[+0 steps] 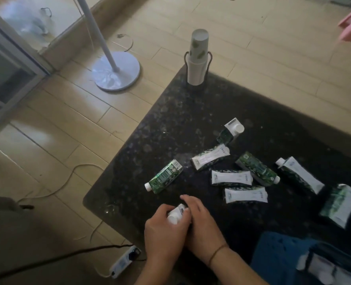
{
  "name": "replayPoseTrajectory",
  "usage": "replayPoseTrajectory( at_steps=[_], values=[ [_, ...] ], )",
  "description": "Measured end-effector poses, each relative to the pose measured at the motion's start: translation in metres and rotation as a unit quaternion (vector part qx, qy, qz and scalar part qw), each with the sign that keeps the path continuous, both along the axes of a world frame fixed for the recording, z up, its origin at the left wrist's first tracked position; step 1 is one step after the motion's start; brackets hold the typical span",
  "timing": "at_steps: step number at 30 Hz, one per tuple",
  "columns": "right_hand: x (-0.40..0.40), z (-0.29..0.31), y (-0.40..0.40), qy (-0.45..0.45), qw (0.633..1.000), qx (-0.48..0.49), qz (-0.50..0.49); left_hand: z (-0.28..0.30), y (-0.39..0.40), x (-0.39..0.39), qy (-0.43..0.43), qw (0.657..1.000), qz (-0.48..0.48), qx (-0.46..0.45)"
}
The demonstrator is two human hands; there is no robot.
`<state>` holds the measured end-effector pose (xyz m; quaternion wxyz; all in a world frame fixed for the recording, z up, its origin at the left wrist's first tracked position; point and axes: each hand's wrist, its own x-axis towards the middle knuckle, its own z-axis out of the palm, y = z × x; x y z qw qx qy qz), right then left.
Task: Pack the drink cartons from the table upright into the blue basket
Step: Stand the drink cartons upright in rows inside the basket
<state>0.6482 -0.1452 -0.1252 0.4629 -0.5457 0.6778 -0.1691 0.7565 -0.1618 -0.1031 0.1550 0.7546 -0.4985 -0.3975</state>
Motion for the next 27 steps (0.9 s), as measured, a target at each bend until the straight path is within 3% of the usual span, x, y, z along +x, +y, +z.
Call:
replayPoseTrajectory(
  at_steps=[3, 5, 7, 10, 13, 15, 18, 21, 24, 27],
  values=[
    [-0.018, 0.027, 0.017, -0.101, 0.983, -0.009, -0.151, 0.028, 0.011, -0.013, 0.195, 0.979, 0.041, -0.045],
    [-0.039, 0.051, 0.029, -0.159, 0.963, -0.009, -0.216, 0.041, 0.014, -0.016, 0.282, 0.951, -0.024, -0.124],
    [-0.065, 0.076, 0.043, -0.188, 0.956, -0.031, -0.221, 0.045, 0.019, -0.021, 0.305, 0.922, -0.155, -0.180],
    [-0.108, 0.115, 0.064, -0.176, 0.967, -0.062, -0.171, 0.049, 0.023, -0.035, 0.234, 0.888, -0.329, -0.217],
    [-0.142, 0.149, 0.099, -0.161, 0.971, -0.068, -0.165, 0.059, 0.033, -0.070, 0.293, 0.848, -0.423, -0.126],
    [-0.159, 0.163, 0.131, -0.144, 0.962, -0.082, -0.219, 0.066, 0.050, -0.100, 0.313, 0.826, -0.453, -0.121],
    [-0.179, 0.159, 0.186, -0.114, 0.933, -0.081, -0.332, 0.070, 0.085, -0.148, 0.246, 0.778, -0.536, -0.215],
    [-0.198, 0.140, 0.244, -0.084, 0.867, -0.028, -0.490, 0.067, 0.123, -0.193, 0.199, 0.735, -0.607, -0.226],
    [-0.215, 0.124, 0.291, 0.053, 0.827, 0.011, -0.560, 0.051, 0.152, -0.230, 0.102, 0.678, -0.691, -0.229],
    [-0.239, 0.111, 0.309, 0.130, 0.807, 0.089, -0.569, 0.036, 0.155, -0.260, -0.045, 0.684, -0.687, -0.241]
  ],
)
